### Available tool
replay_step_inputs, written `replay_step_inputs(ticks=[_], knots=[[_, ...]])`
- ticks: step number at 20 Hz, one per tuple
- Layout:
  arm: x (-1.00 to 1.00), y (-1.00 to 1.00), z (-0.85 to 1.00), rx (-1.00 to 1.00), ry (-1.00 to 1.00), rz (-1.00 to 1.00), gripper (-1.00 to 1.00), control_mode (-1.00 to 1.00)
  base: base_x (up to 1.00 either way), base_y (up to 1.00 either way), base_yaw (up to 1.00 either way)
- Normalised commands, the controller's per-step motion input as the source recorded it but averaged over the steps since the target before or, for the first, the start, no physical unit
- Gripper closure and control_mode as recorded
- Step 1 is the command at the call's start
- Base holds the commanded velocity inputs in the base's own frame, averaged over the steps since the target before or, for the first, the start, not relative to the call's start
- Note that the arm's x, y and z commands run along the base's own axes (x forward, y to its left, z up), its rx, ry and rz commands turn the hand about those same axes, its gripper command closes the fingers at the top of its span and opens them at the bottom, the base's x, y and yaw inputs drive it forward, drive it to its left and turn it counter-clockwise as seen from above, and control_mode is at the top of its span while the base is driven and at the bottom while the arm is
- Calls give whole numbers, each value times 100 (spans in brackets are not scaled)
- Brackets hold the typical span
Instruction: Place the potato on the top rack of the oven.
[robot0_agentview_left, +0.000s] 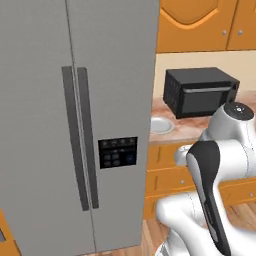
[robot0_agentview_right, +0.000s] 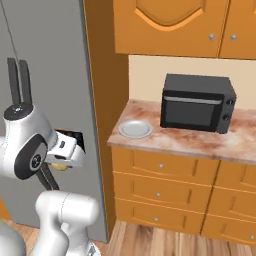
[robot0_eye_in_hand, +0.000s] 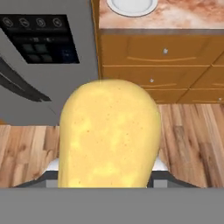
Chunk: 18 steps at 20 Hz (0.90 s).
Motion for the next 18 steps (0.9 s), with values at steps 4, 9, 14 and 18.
replay_step_inputs(ticks=[4,9,14,18], knots=[[0,0,0,0,0,0,100,100,-4,100,18],[0,0,0,0,0,0,100,100,6,100,16],[0,0,0,0,0,0,100,100,48,100,1],[0,0,0,0,0,0,100,100,53,76,0]])
